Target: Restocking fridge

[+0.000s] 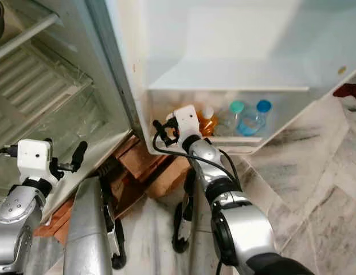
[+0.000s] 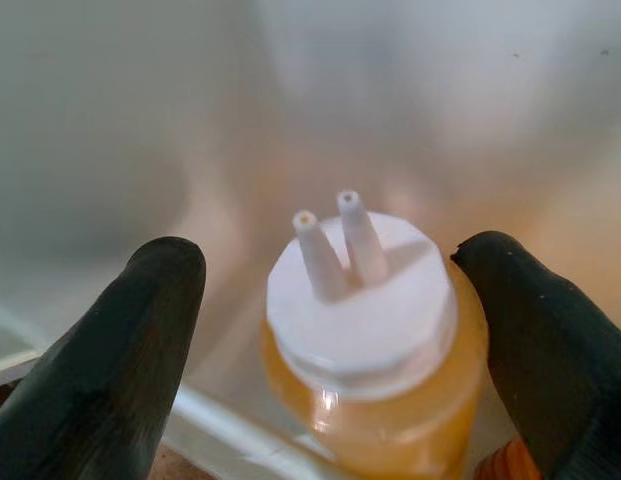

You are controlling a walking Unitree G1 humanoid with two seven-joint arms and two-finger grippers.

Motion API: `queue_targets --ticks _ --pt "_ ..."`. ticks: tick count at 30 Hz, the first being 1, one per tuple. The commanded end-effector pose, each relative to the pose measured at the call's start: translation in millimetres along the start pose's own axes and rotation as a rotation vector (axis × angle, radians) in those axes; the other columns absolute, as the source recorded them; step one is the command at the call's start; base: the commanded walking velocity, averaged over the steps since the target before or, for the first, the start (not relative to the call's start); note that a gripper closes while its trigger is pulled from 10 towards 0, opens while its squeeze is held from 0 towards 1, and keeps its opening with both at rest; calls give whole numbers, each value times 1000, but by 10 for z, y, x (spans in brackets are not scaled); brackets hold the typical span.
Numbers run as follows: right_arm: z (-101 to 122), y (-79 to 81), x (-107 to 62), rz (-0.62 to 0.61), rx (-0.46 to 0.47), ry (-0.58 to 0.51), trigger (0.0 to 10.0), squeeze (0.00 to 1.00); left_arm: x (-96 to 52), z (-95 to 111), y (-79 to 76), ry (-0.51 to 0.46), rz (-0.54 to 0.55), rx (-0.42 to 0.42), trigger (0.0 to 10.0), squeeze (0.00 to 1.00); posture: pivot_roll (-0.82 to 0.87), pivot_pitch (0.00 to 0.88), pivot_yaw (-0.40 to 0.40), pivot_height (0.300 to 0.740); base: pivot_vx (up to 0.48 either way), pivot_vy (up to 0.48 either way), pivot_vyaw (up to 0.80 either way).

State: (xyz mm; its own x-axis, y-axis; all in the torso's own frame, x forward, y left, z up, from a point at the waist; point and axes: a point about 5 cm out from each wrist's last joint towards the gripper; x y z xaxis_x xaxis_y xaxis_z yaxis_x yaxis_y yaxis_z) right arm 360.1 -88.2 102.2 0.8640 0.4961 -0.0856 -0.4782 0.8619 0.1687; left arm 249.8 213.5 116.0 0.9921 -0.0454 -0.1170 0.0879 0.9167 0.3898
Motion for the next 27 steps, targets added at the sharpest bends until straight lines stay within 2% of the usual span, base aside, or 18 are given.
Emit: queue_targets --ticks 1,3,4,6,7,16,27 --pt "-48 -34 -47 10 -9 21 10000 937 -8 -55 10 17 -7 12 10000 0 115 200 -34 524 0 0 0" --pt "-35 -55 -58 13 -12 18 10000 906 10 -54 9 15 -7 12 10000 0 109 194 -33 524 0 0 0" --pt "-15 -93 -85 14 -31 12 10000 569 41 -53 2 12 -7 12 10000 0 105 186 -32 524 0 0 0" --pt "-10 -117 -106 12 -50 9 10000 231 62 -51 -4 9 -8 13 10000 0 102 180 -30 524 0 0 0" --pt "-14 -137 -136 9 -65 4 10000 0 76 -46 -3 5 -7 14 10000 0 99 175 -29 524 0 0 0" --pt "57 -233 -265 -49 -75 -73 10000 0 155 -46 23 -11 -3 21 10000 0 87 145 -19 524 0 0 0" --pt "40 -203 -373 -25 -65 -72 10000 0 235 -39 9 -26 -1 20 10000 0 68 110 -19 524 0 0 0"
Point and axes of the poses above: a point about 5 cm out from each wrist's last joint towards the gripper, its own x axis pointing out of the wrist towards the gripper, its own z axis along the axis of the wrist's last joint, y = z × x, and after that the axes turned 15 degrees about x, right-handed
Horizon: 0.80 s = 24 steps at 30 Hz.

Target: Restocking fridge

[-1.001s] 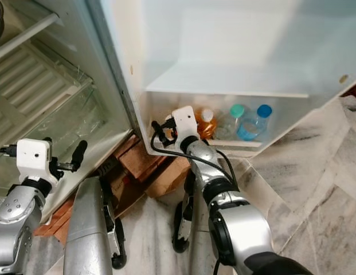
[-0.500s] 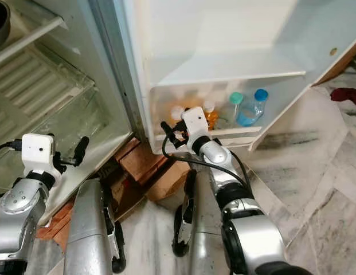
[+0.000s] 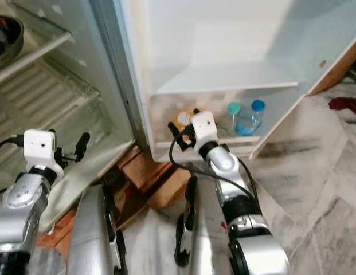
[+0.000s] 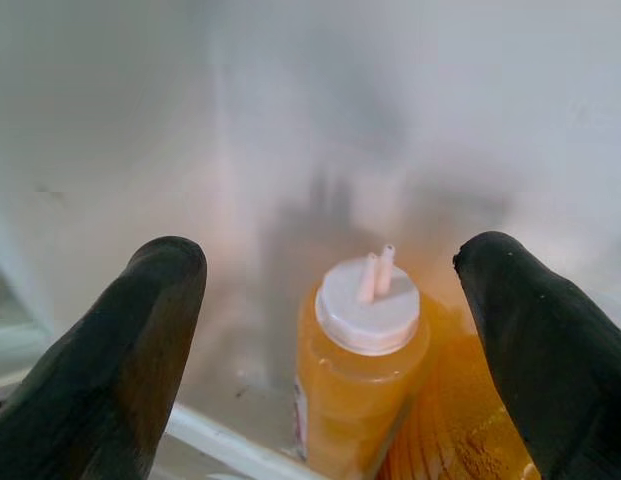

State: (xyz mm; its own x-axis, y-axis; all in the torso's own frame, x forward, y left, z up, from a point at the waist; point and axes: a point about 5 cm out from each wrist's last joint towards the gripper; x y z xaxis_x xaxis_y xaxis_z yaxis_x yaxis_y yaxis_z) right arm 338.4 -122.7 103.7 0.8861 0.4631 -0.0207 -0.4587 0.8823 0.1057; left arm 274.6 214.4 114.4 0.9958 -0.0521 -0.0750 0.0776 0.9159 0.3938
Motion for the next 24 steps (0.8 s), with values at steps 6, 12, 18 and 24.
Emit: queue_targets --ticks 6,12,18,24 --pt "12 4 -232 -2 69 -38 10000 0 -59 -94 -28 19 -2 2 10000 0 53 65 -27 524 0 0 0" --pt "-122 156 -592 -133 180 -85 10000 0 -135 -74 -224 4 -22 -47 10000 0 53 0 -51 524 0 0 0" --pt "-168 282 -738 -171 248 -57 10000 0 -56 67 -449 -56 -102 -61 10000 0 60 0 -51 524 0 0 0" --pt "-40 156 -771 -215 138 -78 10000 0 41 131 -477 -81 -106 -9 10000 0 47 0 -17 550 0 0 -67"
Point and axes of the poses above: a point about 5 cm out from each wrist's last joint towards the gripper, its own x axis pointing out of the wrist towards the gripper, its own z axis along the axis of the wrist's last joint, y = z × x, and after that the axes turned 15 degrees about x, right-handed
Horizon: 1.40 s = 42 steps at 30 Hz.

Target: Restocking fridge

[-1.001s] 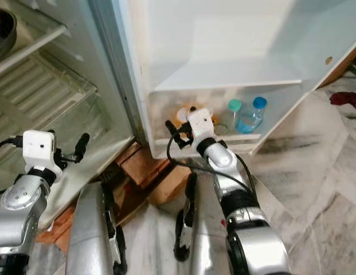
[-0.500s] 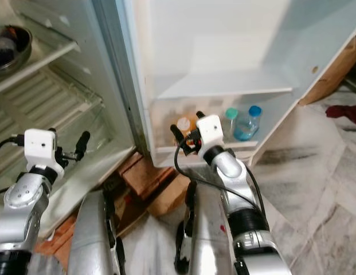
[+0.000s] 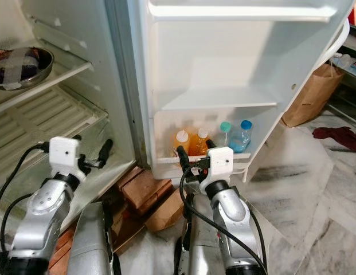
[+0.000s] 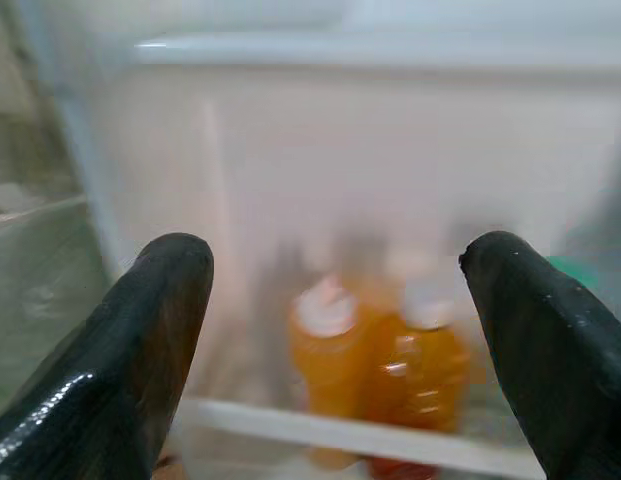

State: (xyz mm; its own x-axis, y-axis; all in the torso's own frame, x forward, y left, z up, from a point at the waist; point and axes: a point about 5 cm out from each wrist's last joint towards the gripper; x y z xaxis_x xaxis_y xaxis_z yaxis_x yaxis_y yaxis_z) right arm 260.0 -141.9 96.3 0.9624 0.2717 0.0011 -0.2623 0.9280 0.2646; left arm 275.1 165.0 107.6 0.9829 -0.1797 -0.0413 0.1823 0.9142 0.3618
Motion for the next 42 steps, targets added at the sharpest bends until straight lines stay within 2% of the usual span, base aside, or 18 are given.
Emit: queue_targets --ticks 1,3,6,7,11,14,18,22,24,26,31,38,42 --pt "103 -28 20 -15 -28 -26 10000 0 16 10 -3 -7 -13 33 10000 0 45 0 -18 559 0 0 0" --pt "165 -105 -4 -58 -65 -43 10000 0 5 2 20 -9 -10 44 10000 0 32 0 -23 573 0 0 0" --pt "182 -158 -27 -89 -59 -42 10000 0 0 -20 38 -2 5 39 10000 0 23 0 -32 582 0 0 0" --pt "163 -208 -72 -131 -47 -39 10000 0 -40 -104 50 20 28 35 10000 0 16 0 -47 591 0 0 0" --pt "129 -203 -91 -172 -37 -56 10000 0 -112 -225 32 56 44 30 10000 0 20 0 -59 609 0 0 0" --pt "154 -187 -72 -195 -71 -100 10000 0 -161 -276 -14 77 39 20 10000 0 26 0 -69 627 0 0 0" --pt "179 -352 -76 -308 -55 -121 10000 0 -165 -308 56 98 83 7 10000 0 26 0 -71 650 0 0 0" --pt "136 -374 -104 -317 -57 -111 10000 0 -167 -321 148 113 131 -11 10000 0 26 0 -70 678 0 0 0" --pt "83 -356 -131 -316 -54 -96 10000 0 -188 -307 87 97 43 0 10000 0 31 0 -71 691 0 0 0" --pt "53 -340 -143 -313 -46 -86 10000 0 -215 -298 66 110 68 43 10000 0 35 0 -72 705 0 0 0" --pt "52 -339 -121 -307 -24 -71 10000 0 -189 -283 54 92 73 5 10000 0 33 0 -87 740 0 0 0" --pt "6 -380 -111 -315 -1 -32 10000 0 -167 -298 38 97 70 3 10000 0 37 0 -104 740 0 0 0" --pt "-30 -312 -68 -284 -7 -1 10000 0 -159 -305 31 113 73 10 10000 0 45 0 -112 740 0 0 0"
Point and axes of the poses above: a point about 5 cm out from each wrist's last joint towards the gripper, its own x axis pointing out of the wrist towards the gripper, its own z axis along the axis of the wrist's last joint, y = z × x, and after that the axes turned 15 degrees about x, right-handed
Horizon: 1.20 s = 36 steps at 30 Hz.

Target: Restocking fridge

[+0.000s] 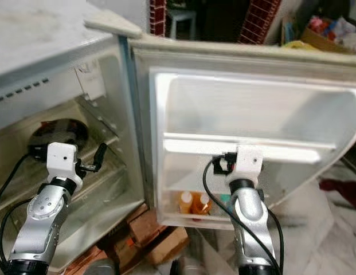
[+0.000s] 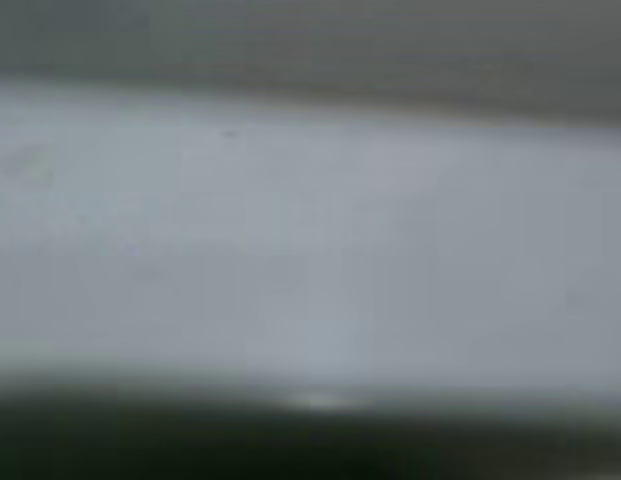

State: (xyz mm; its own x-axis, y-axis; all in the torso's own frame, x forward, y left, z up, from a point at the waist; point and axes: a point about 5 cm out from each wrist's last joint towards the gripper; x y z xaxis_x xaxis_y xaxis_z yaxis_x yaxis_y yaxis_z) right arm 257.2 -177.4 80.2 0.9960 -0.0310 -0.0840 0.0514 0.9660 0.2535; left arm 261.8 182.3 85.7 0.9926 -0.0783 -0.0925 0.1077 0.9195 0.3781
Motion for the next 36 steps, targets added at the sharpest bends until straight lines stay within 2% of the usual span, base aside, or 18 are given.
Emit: queue_targets --ticks 1,6,13,20,31,36 --pt "24 98 45 49 -17 3 10000 0 -7 -47 -29 27 -4 -1 10000 0 49 0 -114 740 -240 0 0" --pt "10 167 91 65 3 19 10000 0 -32 -64 -43 43 -10 -2 10000 0 54 0 -115 740 -304 0 0" --pt "-30 167 99 44 96 59 10000 0 -33 -62 -58 46 -22 -4 10000 0 50 0 -112 740 -395 0 0" --pt "1 169 139 21 113 62 10000 0 -19 -38 -40 48 -30 2 10000 0 48 0 -106 740 -368 0 0" --pt "117 184 294 -30 136 26 10000 0 35 47 55 20 -4 42 10000 0 52 0 -99 740 -317 0 0" --pt "112 210 335 -82 94 34 10000 0 34 63 119 17 11 47 10000 0 59 0 -91 740 -158 0 0"
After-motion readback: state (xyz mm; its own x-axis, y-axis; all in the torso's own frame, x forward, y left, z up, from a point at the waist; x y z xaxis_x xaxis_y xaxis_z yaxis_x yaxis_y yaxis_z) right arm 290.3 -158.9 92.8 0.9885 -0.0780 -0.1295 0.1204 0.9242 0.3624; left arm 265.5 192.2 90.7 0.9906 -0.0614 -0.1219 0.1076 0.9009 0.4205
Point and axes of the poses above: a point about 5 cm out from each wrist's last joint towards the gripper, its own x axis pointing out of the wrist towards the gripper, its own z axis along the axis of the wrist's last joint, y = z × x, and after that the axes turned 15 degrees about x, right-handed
